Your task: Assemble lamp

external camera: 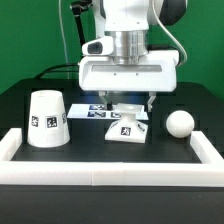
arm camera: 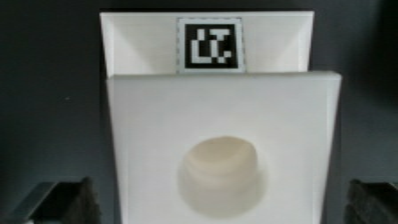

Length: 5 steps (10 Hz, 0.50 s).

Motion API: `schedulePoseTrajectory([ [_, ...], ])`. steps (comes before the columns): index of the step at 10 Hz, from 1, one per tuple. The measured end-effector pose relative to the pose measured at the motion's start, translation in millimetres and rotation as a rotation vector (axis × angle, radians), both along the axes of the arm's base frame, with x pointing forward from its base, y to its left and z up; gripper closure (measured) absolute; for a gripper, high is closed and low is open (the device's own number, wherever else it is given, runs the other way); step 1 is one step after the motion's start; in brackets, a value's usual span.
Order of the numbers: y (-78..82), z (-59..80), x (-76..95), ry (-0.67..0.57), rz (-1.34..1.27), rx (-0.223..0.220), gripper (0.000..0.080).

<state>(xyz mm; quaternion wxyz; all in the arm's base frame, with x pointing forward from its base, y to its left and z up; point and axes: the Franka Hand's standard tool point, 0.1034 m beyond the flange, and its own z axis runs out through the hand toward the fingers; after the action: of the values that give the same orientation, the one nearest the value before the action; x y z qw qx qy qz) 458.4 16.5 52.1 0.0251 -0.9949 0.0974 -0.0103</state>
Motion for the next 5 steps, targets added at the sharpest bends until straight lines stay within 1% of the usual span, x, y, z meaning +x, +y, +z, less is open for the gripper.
schedulePoseTrajectory([
  [1,-1.1,-5.2,-1.7,0.002,0.008,-0.001,0.0100],
  [2,-2.7,-6.3,-2.3,0.005,0.015,-0.002,0.0100],
  [3,-2.7,-5.3,-0.9,0.003,0.016,-0.002,0.0125],
  [4,-2.6,-5.5,-1.0,0.003,0.017,-0.002,0.0125],
  [5,-3.3,-5.4,-0.5,0.001,0.026,-0.002,0.0267],
])
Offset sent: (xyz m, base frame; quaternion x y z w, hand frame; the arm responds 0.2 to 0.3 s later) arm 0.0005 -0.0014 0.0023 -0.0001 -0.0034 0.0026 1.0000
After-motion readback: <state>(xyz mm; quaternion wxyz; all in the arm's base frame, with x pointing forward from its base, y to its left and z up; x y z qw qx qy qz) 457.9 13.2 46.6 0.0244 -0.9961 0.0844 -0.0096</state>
